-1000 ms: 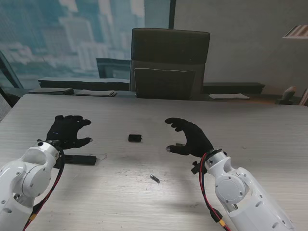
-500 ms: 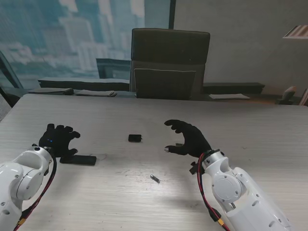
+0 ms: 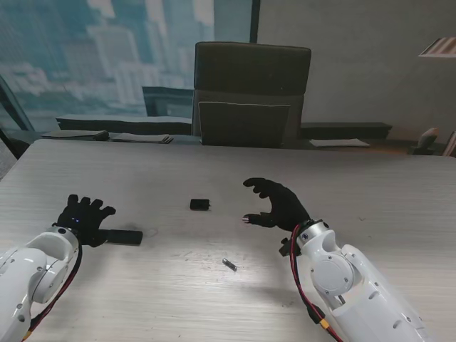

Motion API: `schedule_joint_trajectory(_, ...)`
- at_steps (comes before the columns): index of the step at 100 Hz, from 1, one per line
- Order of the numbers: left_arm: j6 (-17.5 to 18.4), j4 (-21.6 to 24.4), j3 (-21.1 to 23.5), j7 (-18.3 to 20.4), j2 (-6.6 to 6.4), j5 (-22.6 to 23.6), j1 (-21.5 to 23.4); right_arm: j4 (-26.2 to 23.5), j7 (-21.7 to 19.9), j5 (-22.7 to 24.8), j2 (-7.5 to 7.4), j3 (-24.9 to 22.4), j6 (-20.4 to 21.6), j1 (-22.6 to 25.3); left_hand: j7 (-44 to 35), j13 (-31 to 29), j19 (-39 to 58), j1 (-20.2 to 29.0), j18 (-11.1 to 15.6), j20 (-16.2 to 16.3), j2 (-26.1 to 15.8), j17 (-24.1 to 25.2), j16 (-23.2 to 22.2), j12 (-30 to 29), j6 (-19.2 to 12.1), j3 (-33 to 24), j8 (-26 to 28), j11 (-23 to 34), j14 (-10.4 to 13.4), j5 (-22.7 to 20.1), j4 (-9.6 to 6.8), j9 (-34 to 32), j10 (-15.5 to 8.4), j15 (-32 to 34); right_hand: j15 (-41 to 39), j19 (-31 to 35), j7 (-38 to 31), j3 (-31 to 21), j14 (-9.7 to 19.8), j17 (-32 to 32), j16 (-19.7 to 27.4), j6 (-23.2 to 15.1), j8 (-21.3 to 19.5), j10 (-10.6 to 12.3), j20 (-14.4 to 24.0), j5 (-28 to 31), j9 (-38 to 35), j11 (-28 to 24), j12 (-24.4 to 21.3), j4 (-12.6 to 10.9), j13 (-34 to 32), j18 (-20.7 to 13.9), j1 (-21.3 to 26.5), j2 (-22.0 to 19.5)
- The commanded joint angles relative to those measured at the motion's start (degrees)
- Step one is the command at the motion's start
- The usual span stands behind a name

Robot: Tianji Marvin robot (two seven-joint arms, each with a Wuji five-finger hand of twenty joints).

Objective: Install the batteries into the remote control and close the cover

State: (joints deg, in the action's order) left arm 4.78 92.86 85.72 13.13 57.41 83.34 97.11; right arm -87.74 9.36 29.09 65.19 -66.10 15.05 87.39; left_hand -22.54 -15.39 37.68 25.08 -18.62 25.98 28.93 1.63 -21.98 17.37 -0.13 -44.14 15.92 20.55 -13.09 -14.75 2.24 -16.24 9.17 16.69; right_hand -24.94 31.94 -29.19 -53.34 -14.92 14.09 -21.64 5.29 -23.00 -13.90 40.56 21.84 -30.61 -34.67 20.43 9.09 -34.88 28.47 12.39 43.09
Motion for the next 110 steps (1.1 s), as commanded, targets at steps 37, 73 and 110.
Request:
schedule_joint_trajectory(37, 0.0, -2.8, -2.8, 4.2, -0.66, 2.9, -2.8, -0.2, 0.0, -0.2, 0.38, -0.2, -0.2, 0.6, 9.3, 2.4, 0.8, -3.3, 0.8, -1.7, 2.3, 2.0, 0.5, -1.2, -0.7, -0.2, -6.0, -0.6, 0.5, 6.0, 3.17, 4.4, -1.1, 0.0, -0.9, -1.4, -0.7, 1.3, 0.4, 0.4, -0.7, -0.9, 0.9, 0.5, 1.7, 1.2, -0.6, -0.8, 0.7, -0.7, -0.5, 0.1, 0.6, -0.6)
schedule_joint_trajectory(73, -1.6, -6.4, -6.1, 3.0, -0.99, 3.0, -4.5, -0.2, 0.1, -0.1, 0.4, -0.2, -0.4, 0.6, 9.7, 2.0, 1.8, -3.3, 1.0, -1.9, 3.9, 1.7, 0.2, -1.3, 2.4, -2.6, -6.4, -0.5, 0.7, 5.5, 3.25, 4.4, -1.1, 0.9, -1.0, -1.6, -0.7, 1.6, 0.4, 0.4, -0.6, -0.9, 1.0, 0.3, 1.9, 1.5, -0.8, -0.9, 0.6, -0.8, -0.4, 0.2, 0.6, -0.9)
schedule_joint_trajectory(110, -1.2, -8.3, -8.1, 1.5, -1.2, 1.1, -4.3, -0.2, 0.4, -0.1, 0.46, -0.3, -0.4, 0.6, -21.9, 0.4, 4.9, 0.3, 0.7, -3.5, 5.7, 0.9, 0.3, 0.9, -6.3, -9.7, 9.9, 3.3, 1.1, -4.3, 1.14, 1.3, -2.8, 2.6, -1.0, -1.8, -0.7, 2.2, 0.3, 0.5, -0.6, -0.9, 1.1, 0.3, 2.1, 1.8, -0.9, -0.8, 0.5, -0.9, -0.6, 0.2, 0.6, -1.6)
